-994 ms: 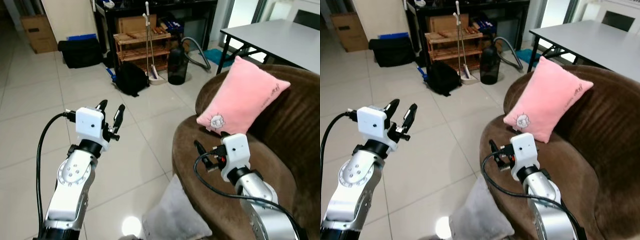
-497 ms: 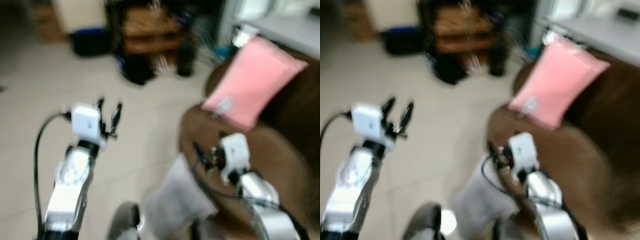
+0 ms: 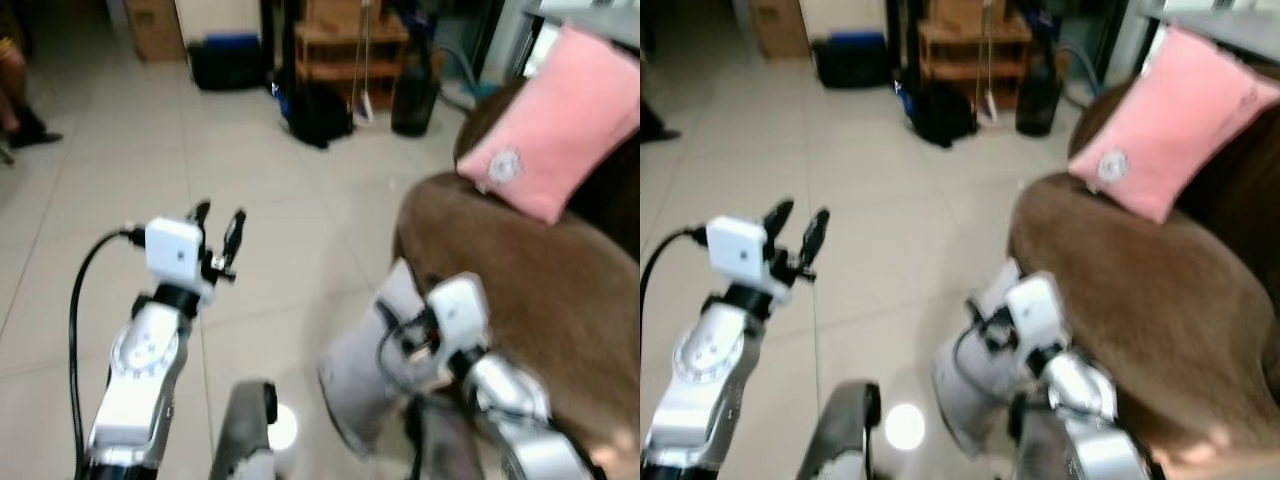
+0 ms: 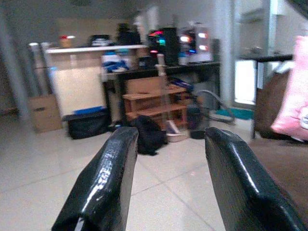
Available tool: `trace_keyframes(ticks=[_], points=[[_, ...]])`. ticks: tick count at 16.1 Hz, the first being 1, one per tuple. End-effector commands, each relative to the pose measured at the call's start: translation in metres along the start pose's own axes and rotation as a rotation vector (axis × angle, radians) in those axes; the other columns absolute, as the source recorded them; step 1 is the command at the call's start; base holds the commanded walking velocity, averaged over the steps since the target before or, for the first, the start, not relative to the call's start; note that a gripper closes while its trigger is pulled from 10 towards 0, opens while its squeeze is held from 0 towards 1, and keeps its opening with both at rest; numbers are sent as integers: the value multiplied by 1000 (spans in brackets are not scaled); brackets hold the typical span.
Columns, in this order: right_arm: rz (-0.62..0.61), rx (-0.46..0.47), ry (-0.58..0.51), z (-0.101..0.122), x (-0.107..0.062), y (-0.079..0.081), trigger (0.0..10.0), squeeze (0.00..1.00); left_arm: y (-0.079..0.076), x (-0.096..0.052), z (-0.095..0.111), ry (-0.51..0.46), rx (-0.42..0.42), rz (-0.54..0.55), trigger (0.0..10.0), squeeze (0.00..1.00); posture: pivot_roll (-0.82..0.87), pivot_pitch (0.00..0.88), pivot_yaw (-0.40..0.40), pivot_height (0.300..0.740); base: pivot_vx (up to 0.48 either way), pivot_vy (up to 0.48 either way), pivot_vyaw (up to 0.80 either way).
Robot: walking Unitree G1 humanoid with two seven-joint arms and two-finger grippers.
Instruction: Move the pillow to the sofa from floor
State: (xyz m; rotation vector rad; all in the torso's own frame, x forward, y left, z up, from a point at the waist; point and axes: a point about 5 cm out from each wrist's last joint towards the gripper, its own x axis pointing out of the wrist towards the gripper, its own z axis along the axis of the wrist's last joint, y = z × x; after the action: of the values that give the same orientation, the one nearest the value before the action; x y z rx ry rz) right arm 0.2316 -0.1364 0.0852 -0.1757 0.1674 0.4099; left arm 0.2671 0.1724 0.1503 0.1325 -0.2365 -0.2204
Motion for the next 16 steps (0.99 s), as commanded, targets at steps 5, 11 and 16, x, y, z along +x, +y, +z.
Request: trace_keyframes(ticks=[5,11,16], points=[[-44,-27,-30,11,5,-9,10000,0,5,1,2,-7,-6,15,10000,0,-62,0,28,585,285,0,0],[-56,-9,-28,12,5,-10,10000,0,5,2,2,-5,-10,16,10000,0,-62,0,26,585,279,0,-348],[-63,-19,-24,11,4,-11,10000,0,3,3,1,1,-21,2,10000,0,-65,0,28,585,256,0,-154]])
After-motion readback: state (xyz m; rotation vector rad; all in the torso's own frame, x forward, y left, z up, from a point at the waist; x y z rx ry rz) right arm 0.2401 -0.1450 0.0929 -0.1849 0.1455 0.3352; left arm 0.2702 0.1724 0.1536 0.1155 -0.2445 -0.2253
